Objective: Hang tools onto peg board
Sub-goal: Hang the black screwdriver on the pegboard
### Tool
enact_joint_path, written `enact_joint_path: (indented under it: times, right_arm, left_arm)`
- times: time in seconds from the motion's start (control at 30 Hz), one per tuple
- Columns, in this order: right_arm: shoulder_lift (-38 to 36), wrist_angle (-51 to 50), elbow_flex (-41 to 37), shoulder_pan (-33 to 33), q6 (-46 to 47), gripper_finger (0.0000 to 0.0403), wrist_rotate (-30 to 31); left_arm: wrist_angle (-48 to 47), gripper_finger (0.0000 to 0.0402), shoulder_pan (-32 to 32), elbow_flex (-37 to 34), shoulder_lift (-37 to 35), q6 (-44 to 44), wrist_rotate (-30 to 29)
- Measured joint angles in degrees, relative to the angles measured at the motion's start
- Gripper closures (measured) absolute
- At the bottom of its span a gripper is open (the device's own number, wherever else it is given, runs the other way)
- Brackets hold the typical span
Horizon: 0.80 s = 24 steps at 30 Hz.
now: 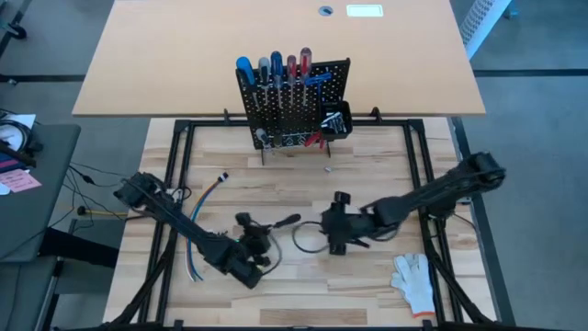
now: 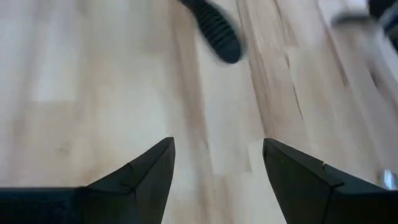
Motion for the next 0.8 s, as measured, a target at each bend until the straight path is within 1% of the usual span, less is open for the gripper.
enact_joint_path:
  times: [0.07, 0.13, 0.2, 0.27, 0.33, 0.47, 0.5, 0.57, 0.67, 0.73, 0.8]
  right_arm:
    - [-2.77, 10.07, -5.12, 1.59, -1.77, 0.0149, 0.53]
    - [-3.77, 25.69, -10.97, 2.90, -3.68, 0.0149, 1.64]
    - [-2.87, 44.02, -16.04, 3.21, -6.17, 0.0149, 2.58]
    - [-0.34, 59.40, -19.33, 2.46, -8.37, 0.0149, 3.00]
    - [2.84, 69.18, -20.48, 1.48, -8.97, 0.0149, 3.01]
    - [7.58, 79.94, -20.21, 0.37, -11.84, 0.0148, 3.17]
    - [8.05, 81.85, -20.07, 0.53, -13.01, 0.0148, 2.77]
    - [8.84, 85.51, -19.68, 1.36, -15.50, 0.0148, 1.74]
    - [9.22, 88.25, -19.01, 2.44, -18.96, 0.0149, 0.88]
    - [9.17, 88.36, -17.75, 2.48, -18.97, 0.0150, 1.45]
    - [9.08, 87.80, -16.62, 2.22, -18.34, 0.0153, 3.63]
  left_arm:
    - [3.05, 0.0401, -1.27, -2.30, -1.96, -2.56, -3.81]
    - [8.65, 0.0401, -1.92, -4.66, -3.56, -2.44, -6.26]
    - [16.32, 0.0401, -2.13, -7.00, -4.96, 1.06, -6.76]
    - [25.48, 0.0401, -2.12, -9.30, -6.03, 6.11, -6.80]
    - [35.43, 0.0401, -2.12, -11.63, -6.79, 11.67, -6.03]
    - [59.90, 0.0401, -2.09, -17.86, -7.16, 22.56, -1.71]
    - [65.79, 0.0401, -2.09, -19.51, -7.16, 24.60, -0.34]
    - [74.73, 0.0401, -2.09, -22.46, -7.16, 26.89, 1.93]
    - [83.09, 0.0401, -2.07, -26.03, -7.16, 28.12, 4.79]
    - [86.24, 0.0401, -2.05, -26.91, -7.16, 28.78, 5.33]
    - [87.46, 0.0401, -1.98, -26.87, -7.25, 29.94, 4.78]
